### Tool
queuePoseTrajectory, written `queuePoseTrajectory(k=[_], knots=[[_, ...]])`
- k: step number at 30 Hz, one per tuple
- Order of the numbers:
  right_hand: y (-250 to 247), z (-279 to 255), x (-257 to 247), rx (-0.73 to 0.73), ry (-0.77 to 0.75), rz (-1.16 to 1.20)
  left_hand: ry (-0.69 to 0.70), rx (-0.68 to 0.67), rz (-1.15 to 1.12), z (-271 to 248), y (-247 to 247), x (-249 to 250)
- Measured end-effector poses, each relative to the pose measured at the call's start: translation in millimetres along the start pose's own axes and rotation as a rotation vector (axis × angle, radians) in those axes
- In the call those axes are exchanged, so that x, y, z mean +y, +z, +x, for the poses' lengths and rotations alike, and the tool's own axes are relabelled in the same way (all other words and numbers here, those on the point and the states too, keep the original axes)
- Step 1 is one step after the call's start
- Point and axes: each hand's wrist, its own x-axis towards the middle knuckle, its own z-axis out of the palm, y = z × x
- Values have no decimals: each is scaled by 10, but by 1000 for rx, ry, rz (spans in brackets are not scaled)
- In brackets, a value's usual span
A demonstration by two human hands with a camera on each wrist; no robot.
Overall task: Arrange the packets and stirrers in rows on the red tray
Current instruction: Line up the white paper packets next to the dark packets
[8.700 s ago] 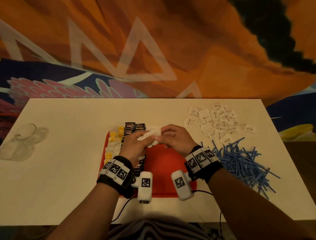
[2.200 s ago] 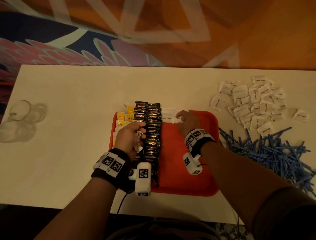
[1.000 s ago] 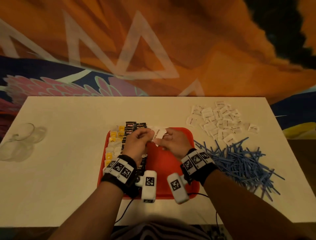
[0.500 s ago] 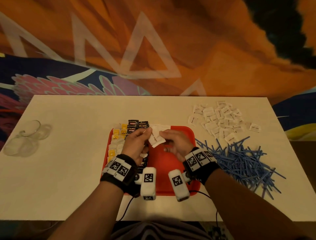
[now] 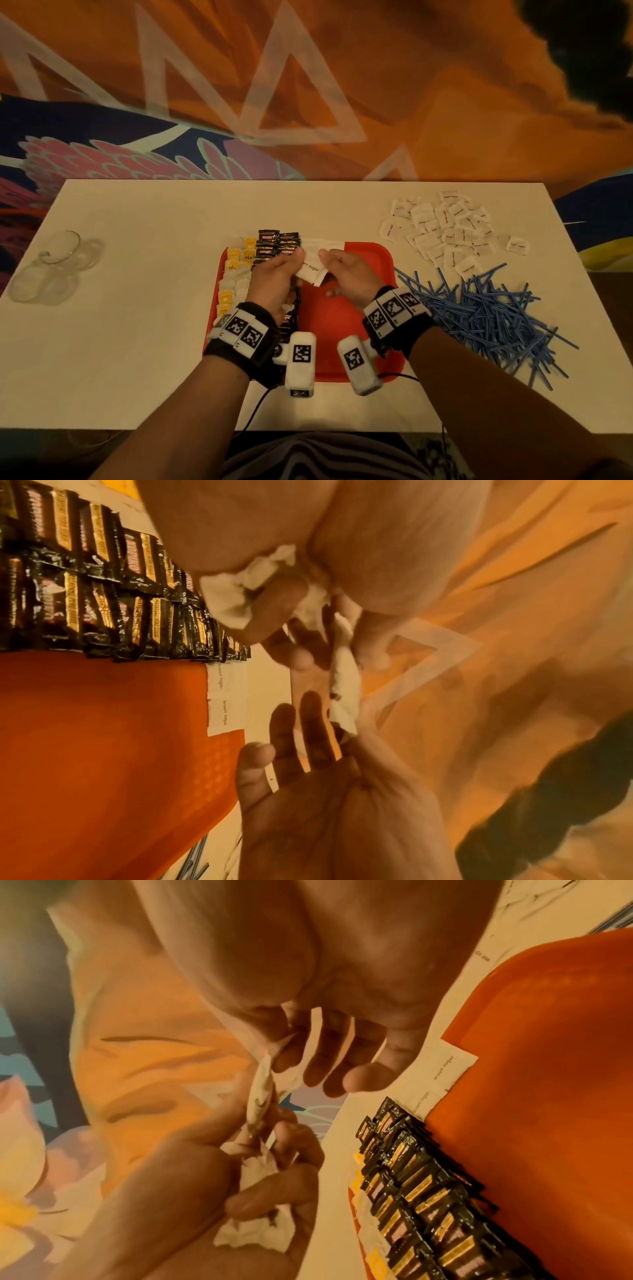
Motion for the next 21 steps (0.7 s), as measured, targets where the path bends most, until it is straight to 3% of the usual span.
queuePoseTrajectory(k=[6, 10, 15, 21], knots=[[71, -24, 107, -68, 70, 266, 7, 60, -56, 81, -24, -36], [74, 37, 135, 0, 156, 390, 15, 97, -61, 118, -15, -48], [99, 187, 222, -8, 115, 189, -18, 137, -50, 209, -47, -78], [-9, 468, 405, 89, 79, -67, -86, 163, 13, 396, -190, -139]])
